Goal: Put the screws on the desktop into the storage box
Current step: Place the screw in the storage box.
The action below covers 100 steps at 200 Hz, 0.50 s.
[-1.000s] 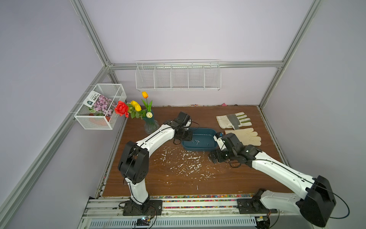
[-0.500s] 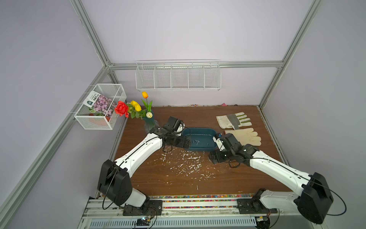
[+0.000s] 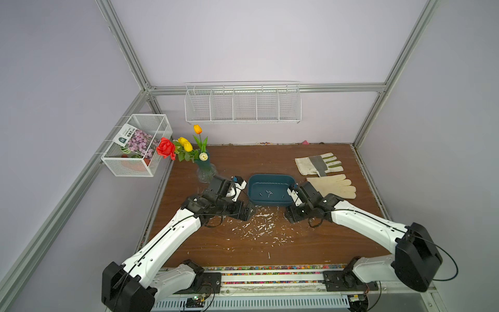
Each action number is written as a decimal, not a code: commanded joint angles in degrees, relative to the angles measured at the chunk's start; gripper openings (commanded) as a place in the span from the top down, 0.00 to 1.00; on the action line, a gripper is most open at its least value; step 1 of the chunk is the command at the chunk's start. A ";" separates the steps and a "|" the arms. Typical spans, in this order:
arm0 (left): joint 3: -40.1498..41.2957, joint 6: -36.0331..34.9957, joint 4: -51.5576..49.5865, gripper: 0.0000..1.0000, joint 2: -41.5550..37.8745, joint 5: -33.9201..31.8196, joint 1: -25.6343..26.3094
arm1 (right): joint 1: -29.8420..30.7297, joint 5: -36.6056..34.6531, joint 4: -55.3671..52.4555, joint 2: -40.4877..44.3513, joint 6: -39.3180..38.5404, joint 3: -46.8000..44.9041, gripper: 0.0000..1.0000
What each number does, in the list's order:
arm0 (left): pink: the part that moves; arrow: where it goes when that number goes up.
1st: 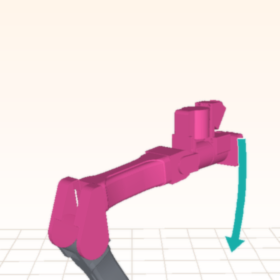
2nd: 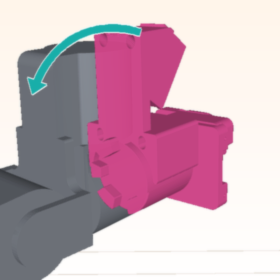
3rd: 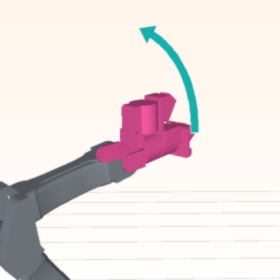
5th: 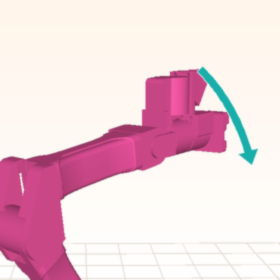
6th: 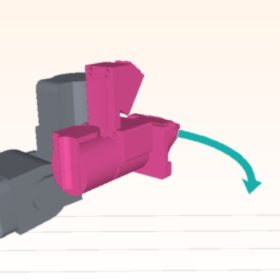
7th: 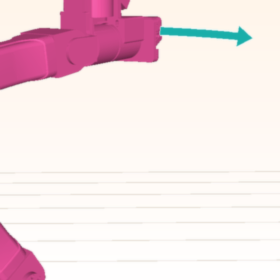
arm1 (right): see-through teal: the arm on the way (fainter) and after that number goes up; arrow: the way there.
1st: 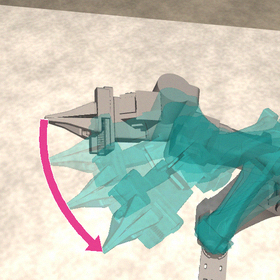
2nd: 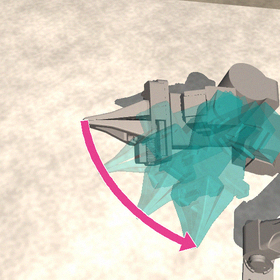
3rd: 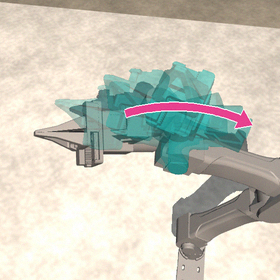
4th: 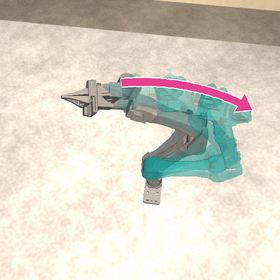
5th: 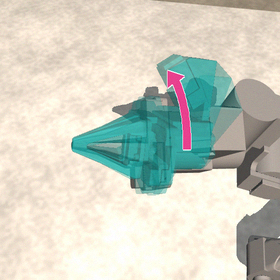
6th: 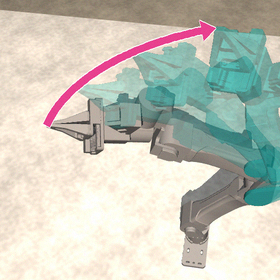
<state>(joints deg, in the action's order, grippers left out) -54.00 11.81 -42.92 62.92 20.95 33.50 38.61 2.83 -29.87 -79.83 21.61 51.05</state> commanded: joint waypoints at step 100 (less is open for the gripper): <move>6.39 0.85 7.74 0.00 -6.43 5.18 -0.12 | 0.17 0.51 4.02 -10.36 -1.38 2.94 0.50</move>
<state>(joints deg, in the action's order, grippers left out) -48.03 12.80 -37.39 57.95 24.32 33.50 38.61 3.05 -26.74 -88.42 21.04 52.38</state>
